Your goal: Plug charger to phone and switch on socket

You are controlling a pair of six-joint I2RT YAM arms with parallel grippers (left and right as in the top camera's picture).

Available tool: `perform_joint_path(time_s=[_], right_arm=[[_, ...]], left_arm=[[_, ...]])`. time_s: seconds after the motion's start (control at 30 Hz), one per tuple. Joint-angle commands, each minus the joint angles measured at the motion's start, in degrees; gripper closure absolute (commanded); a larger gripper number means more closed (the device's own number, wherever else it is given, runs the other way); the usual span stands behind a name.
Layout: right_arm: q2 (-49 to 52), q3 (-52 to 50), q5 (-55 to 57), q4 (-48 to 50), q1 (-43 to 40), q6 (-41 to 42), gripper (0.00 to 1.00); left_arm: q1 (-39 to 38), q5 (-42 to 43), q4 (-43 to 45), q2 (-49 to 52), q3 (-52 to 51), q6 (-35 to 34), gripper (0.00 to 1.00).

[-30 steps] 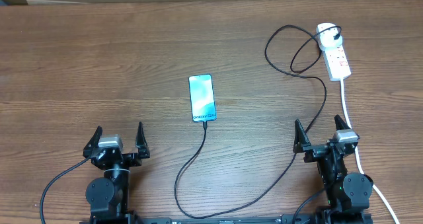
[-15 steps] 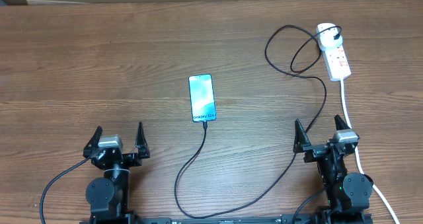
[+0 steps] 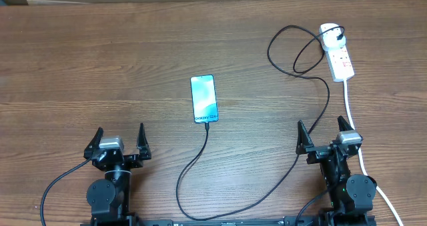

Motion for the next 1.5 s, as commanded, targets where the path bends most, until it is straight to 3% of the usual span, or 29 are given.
perform_joint_path(time_s=[0.0, 1.47], right_arm=[[-0.52, -0.57, 0.52, 0.17, -0.20, 0.33, 0.00], [-0.52, -0.57, 0.52, 0.17, -0.20, 1.64, 0.00]], left_arm=[[-0.20, 0.11, -0.02, -0.63, -0.24, 1.27, 0.00], [-0.20, 0.09, -0.02, -0.63, -0.24, 1.27, 0.00]])
